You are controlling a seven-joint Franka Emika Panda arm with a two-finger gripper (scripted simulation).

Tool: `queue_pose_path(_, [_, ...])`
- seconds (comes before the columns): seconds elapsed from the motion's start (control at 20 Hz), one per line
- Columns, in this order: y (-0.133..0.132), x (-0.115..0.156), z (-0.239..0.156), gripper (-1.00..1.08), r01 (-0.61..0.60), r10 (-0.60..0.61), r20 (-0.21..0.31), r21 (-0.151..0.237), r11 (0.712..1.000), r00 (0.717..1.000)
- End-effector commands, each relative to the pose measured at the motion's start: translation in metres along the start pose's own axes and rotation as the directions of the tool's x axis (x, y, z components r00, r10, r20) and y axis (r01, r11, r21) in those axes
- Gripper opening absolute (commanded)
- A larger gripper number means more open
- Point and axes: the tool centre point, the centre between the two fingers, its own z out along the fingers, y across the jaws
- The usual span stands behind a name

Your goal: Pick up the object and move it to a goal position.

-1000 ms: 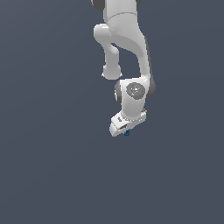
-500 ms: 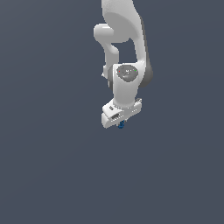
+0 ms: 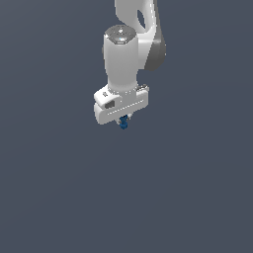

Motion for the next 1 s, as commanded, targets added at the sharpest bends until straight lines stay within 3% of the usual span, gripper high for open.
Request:
queue_pose_path(0.0, [0.011, -0.012, -0.028, -1.00, 0.001, -0.001, 0.000, 0.001, 1.000, 1.000])
queue_pose_path(0.55, [0.061, -0.057, -0.146, -1.00, 0.000, 0.000, 0.000, 0.001, 1.000, 1.000])
queue_pose_path(0.95, [0.086, -0.075, -0.199, -1.00, 0.000, 0.000, 0.001, 0.000, 1.000, 1.000])
